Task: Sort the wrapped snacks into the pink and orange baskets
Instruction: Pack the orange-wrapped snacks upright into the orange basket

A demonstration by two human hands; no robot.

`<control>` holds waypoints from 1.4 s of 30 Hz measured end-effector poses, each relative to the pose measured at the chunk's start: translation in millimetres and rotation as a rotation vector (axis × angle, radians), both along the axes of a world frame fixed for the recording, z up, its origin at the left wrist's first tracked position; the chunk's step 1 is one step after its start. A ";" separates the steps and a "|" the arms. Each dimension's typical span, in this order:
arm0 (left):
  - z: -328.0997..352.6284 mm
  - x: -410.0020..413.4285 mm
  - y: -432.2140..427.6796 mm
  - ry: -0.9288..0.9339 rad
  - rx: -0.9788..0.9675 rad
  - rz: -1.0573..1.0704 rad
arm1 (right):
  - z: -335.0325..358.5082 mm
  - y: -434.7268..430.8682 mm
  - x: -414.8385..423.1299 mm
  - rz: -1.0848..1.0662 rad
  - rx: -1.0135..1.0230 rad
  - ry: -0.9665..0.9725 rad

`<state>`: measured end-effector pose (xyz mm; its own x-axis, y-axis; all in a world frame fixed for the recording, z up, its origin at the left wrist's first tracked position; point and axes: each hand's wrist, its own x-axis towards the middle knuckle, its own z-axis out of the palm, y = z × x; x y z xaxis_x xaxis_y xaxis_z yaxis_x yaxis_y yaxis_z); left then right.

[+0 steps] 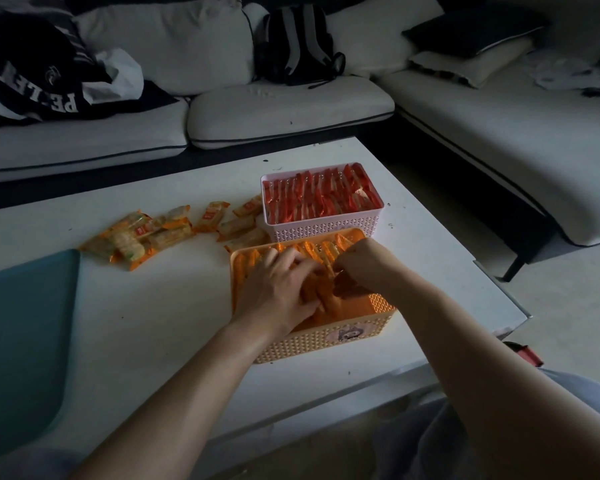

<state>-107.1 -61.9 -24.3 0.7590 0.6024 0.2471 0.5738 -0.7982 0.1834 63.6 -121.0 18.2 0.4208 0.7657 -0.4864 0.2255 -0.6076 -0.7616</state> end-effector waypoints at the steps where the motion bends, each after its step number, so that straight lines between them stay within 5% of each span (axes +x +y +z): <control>1: -0.3 0.9 -0.2 0.014 0.001 -0.010 | 0.8 -0.5 1.9 -0.055 -0.009 0.096; 10: -1.6 17.6 3.7 0.130 0.127 0.018 | 3.6 -13.5 11.1 -0.181 0.026 0.342; 23: 27.5 -41.6 12.3 -0.067 -0.138 0.111 | 21.9 -0.4 -25.7 0.004 0.285 -0.279; 29: 33.8 -114.8 38.9 -0.204 -0.197 0.303 | 29.2 24.9 -107.6 0.272 0.492 -0.282; 36: 17.9 -181.6 87.9 0.021 -0.366 0.642 | 15.9 103.8 -172.9 0.419 0.305 -0.372; 42: 1.4 -187.7 143.9 0.027 -0.437 0.702 | -10.3 193.3 -197.8 0.159 -0.051 -0.358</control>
<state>-294.8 82.0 -22.9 0.1726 0.9761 -0.1323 0.9209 -0.1122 0.3732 -134.2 72.3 8.0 0.4487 0.8136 -0.3699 0.5656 -0.5789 -0.5873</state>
